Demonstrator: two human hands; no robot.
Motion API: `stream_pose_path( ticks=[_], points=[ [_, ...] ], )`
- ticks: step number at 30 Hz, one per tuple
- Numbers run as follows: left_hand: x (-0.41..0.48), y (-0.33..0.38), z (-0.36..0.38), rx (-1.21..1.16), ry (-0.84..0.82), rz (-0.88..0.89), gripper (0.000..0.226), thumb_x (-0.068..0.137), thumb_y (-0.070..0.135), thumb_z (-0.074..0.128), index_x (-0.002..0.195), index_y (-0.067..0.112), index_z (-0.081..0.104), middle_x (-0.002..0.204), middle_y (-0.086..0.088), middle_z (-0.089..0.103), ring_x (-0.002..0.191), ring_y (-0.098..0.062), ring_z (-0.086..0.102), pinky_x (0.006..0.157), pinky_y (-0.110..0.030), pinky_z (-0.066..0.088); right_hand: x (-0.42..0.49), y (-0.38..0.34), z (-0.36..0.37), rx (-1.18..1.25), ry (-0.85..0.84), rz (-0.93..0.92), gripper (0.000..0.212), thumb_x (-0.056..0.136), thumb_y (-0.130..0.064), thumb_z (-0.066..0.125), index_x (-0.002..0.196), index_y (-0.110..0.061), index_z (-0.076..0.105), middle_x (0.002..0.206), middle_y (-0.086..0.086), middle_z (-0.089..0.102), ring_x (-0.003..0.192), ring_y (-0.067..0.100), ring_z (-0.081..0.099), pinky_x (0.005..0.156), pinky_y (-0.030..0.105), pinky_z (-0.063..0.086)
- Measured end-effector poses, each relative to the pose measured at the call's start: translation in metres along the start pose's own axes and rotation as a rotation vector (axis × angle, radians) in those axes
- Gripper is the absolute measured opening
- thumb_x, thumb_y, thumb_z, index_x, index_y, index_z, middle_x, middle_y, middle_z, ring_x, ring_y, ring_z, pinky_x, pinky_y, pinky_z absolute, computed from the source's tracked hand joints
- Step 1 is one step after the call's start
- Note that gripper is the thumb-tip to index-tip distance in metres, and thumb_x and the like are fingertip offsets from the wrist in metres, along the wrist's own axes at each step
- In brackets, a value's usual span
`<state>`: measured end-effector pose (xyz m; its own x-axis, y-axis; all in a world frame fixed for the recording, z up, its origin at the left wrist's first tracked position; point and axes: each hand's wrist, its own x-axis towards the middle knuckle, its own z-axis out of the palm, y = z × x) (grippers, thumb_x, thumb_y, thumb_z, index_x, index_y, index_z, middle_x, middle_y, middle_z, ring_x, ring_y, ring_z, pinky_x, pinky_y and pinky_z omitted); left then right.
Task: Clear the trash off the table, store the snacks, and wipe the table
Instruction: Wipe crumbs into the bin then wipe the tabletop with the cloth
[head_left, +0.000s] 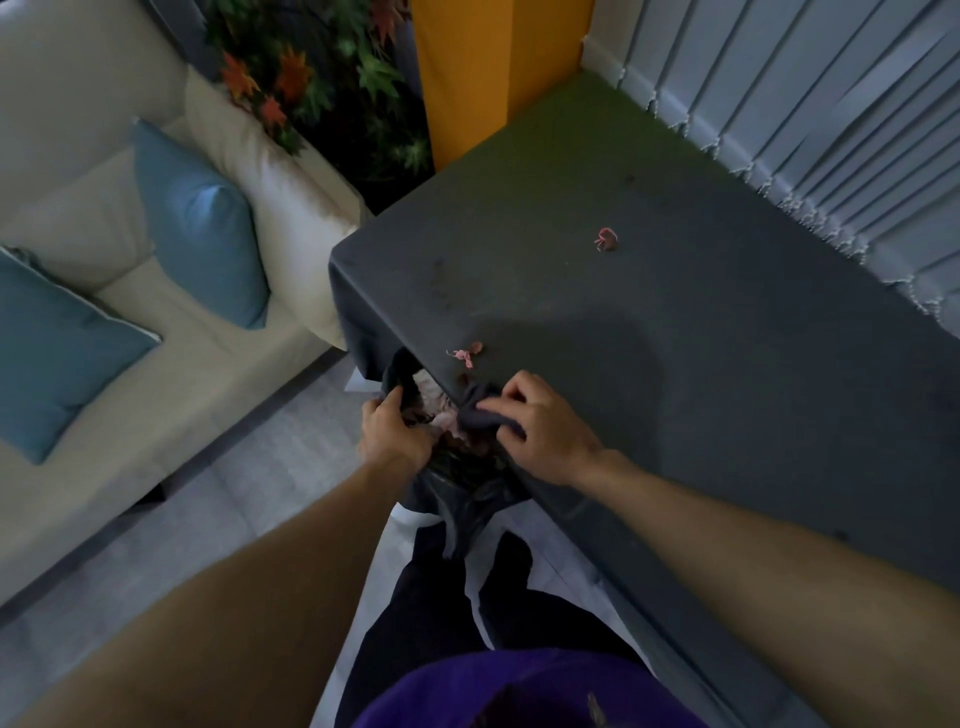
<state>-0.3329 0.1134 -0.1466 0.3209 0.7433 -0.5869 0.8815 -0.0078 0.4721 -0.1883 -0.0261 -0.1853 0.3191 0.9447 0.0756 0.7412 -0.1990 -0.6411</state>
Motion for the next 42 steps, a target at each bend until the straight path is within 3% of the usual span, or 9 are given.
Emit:
stream_pose_path(
  ticks=[4, 7, 14, 20, 23, 27, 33, 37, 42],
  points=[
    [0.004, -0.002, -0.002, -0.017, -0.015, -0.005, 0.074, 0.086, 0.012, 0.06, 0.154, 0.021, 0.032, 0.149, -0.008, 0.032, 0.134, -0.032, 0.039, 0.112, -0.041, 0.038, 0.026, 0.009, -0.012, -0.047, 0.356, 0.365, 0.035, 0.086, -0.011, 0.053, 0.118, -0.005, 0.064, 0.106, 0.014, 0.049, 0.099, 0.032, 0.051, 0.088, 0.044, 0.047],
    [0.006, -0.005, -0.005, -0.019, -0.013, -0.003, 0.073, 0.085, 0.013, 0.061, 0.153, 0.022, 0.035, 0.147, -0.008, 0.034, 0.133, -0.032, 0.04, 0.113, -0.041, 0.037, 0.04, 0.016, -0.012, -0.156, 0.257, 0.596, 0.039, 0.094, -0.013, 0.052, 0.133, -0.01, 0.054, 0.121, 0.012, 0.045, 0.113, 0.032, 0.043, 0.096, 0.04, 0.042],
    [0.014, -0.01, -0.011, -0.041, -0.03, 0.006, 0.074, 0.084, 0.011, 0.06, 0.153, 0.022, 0.035, 0.146, -0.008, 0.035, 0.133, -0.032, 0.041, 0.112, -0.043, 0.037, 0.025, 0.003, -0.005, -0.042, -0.011, 0.218, 0.032, 0.089, -0.013, 0.058, 0.121, -0.009, 0.063, 0.107, 0.005, 0.048, 0.099, 0.021, 0.049, 0.084, 0.028, 0.043],
    [0.024, -0.008, -0.02, -0.018, -0.058, 0.025, 0.073, 0.083, 0.008, 0.058, 0.151, 0.023, 0.036, 0.144, -0.008, 0.037, 0.13, -0.032, 0.042, 0.109, -0.043, 0.041, 0.053, 0.01, -0.01, 0.046, 0.448, 0.501, 0.033, 0.088, -0.005, 0.054, 0.12, -0.005, 0.06, 0.114, 0.012, 0.047, 0.102, 0.027, 0.051, 0.092, 0.03, 0.042],
    [0.032, -0.01, -0.023, 0.007, -0.062, 0.032, 0.073, 0.083, 0.008, 0.058, 0.151, 0.023, 0.037, 0.144, -0.007, 0.038, 0.13, -0.031, 0.043, 0.107, -0.045, 0.043, 0.074, 0.01, -0.004, -0.04, 0.313, 0.52, 0.042, 0.093, -0.006, 0.053, 0.134, -0.005, 0.054, 0.119, 0.015, 0.047, 0.111, 0.03, 0.046, 0.098, 0.037, 0.041],
    [0.038, -0.013, -0.025, 0.035, -0.08, 0.035, 0.072, 0.084, 0.008, 0.055, 0.152, 0.023, 0.035, 0.144, -0.007, 0.038, 0.129, -0.031, 0.044, 0.106, -0.044, 0.044, 0.075, -0.005, 0.018, -0.095, 0.062, 0.258, 0.043, 0.09, -0.008, 0.054, 0.133, -0.007, 0.06, 0.109, 0.012, 0.05, 0.102, 0.031, 0.046, 0.092, 0.044, 0.045],
    [0.045, -0.013, -0.029, 0.027, -0.104, 0.032, 0.072, 0.085, 0.009, 0.058, 0.152, 0.022, 0.035, 0.144, -0.007, 0.038, 0.129, -0.031, 0.044, 0.108, -0.043, 0.043, 0.061, -0.022, 0.023, 0.014, -0.043, -0.01, 0.036, 0.083, -0.008, 0.059, 0.116, -0.01, 0.071, 0.099, 0.007, 0.052, 0.096, 0.023, 0.049, 0.087, 0.025, 0.042],
    [0.043, -0.013, -0.028, 0.032, -0.094, 0.041, 0.074, 0.083, 0.008, 0.055, 0.153, 0.023, 0.035, 0.144, -0.006, 0.037, 0.13, -0.031, 0.043, 0.107, -0.043, 0.043, 0.056, -0.007, 0.012, -0.143, 0.249, 0.285, 0.038, 0.088, -0.009, 0.055, 0.123, -0.013, 0.068, 0.104, 0.007, 0.05, 0.097, 0.028, 0.048, 0.084, 0.041, 0.049],
    [0.034, -0.013, -0.023, -0.011, -0.09, 0.026, 0.075, 0.083, 0.009, 0.058, 0.153, 0.022, 0.035, 0.144, -0.006, 0.036, 0.131, -0.032, 0.042, 0.107, -0.045, 0.043, 0.032, -0.013, 0.015, -0.16, 0.064, 0.252, 0.041, 0.09, -0.015, 0.055, 0.13, -0.016, 0.064, 0.106, 0.005, 0.049, 0.1, 0.028, 0.046, 0.08, 0.044, 0.05]
  ],
)
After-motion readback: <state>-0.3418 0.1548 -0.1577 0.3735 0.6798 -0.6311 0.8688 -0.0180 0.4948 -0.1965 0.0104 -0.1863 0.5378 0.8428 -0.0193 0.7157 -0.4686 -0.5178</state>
